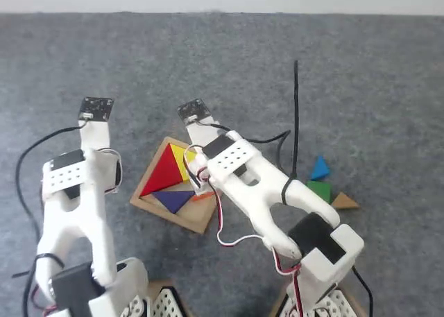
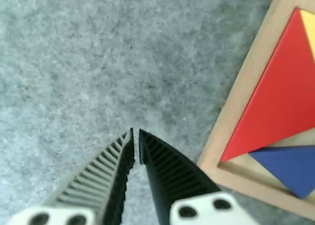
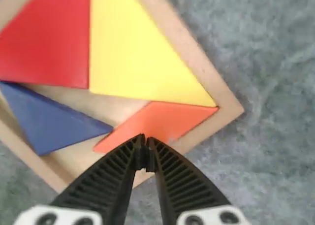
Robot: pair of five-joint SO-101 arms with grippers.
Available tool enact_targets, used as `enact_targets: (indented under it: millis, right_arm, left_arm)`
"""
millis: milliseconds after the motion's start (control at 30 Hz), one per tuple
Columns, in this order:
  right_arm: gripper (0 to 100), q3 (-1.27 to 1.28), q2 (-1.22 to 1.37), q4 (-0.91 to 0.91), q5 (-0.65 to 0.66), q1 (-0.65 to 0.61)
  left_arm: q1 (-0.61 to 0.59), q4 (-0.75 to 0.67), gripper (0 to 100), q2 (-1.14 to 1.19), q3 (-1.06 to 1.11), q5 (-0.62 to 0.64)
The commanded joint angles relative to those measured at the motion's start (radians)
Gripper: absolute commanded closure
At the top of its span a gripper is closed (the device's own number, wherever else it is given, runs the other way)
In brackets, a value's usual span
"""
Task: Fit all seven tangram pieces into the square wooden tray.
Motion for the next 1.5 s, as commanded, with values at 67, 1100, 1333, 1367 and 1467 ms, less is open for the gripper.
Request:
enact_targets:
  millis: [67, 1100, 1333, 1367, 1467]
  right_arm:
    - [99.1, -0.069, -0.051, 0.051, -0.006, 0.007]
    - [88.7, -0.282, 0.24, 0.2, 0.614, -0.255]
    - [72.9, -0.287, 0.24, 0.249, 0.736, -0.254]
    - [69.3, -0.287, 0.24, 0.249, 0.753, -0.257]
    - [65.6, -0.288, 0.239, 0.245, 0.804, -0.257]
  left_arm:
    - [-0.017, -0.026, 98, -0.008, -0.001, 0.006]
    - [-0.239, -0.023, 98, 0.002, 0.019, -0.043]
    - [-0.235, -0.023, 98, 0.002, 0.021, -0.043]
    - [-0.235, -0.023, 98, 0.002, 0.021, -0.043]
    - [-0.235, -0.021, 98, 0.002, 0.021, -0.043]
